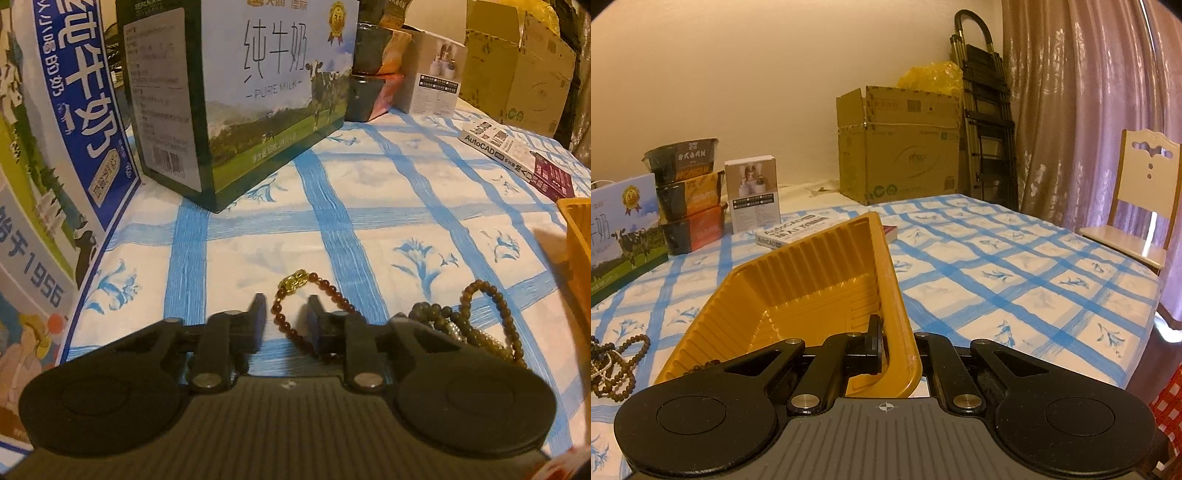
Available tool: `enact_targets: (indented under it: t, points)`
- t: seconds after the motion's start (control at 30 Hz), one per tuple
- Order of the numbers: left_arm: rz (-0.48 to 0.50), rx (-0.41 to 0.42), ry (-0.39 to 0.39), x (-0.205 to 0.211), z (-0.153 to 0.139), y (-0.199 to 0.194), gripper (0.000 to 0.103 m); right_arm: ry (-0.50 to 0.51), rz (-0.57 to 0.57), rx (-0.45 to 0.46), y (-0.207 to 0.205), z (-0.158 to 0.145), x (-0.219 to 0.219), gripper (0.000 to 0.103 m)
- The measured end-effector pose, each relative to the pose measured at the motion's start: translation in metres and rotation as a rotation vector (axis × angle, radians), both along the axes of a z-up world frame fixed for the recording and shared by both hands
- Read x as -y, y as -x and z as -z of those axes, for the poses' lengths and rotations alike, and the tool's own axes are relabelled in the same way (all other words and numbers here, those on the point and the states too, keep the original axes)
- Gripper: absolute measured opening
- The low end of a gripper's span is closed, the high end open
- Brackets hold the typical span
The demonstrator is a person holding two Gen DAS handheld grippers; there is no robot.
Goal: Organize jewelry
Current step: 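Grasp the red bead bracelet with the left tool, then carry the bracelet over the tray and open the left tool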
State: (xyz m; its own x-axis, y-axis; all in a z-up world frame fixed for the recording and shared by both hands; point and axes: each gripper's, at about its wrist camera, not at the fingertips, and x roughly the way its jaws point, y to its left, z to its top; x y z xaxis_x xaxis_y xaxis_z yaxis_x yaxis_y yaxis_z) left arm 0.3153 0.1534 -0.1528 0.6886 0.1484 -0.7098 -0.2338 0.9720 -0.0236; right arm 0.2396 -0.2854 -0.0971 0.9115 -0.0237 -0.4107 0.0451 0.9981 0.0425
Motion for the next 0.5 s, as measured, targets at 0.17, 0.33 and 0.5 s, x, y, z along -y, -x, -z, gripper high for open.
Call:
enact_targets:
  t: [0.17,0.33,0.5]
  points:
    - [0.007,0.003,-0.010,0.002,-0.002,0.003,0.004,0.000,-0.001,0.000,0.000,0.000,0.000,0.005]
    - [0.030,0.033,-0.015,0.005,-0.016,0.015,0.004,0.000,-0.002,0.000,0.000,0.000,-0.001,0.005]
    - [0.071,0.090,-0.017,0.009,-0.046,0.031,0.004,0.003,-0.007,0.002,0.000,0.000,-0.003,0.005]
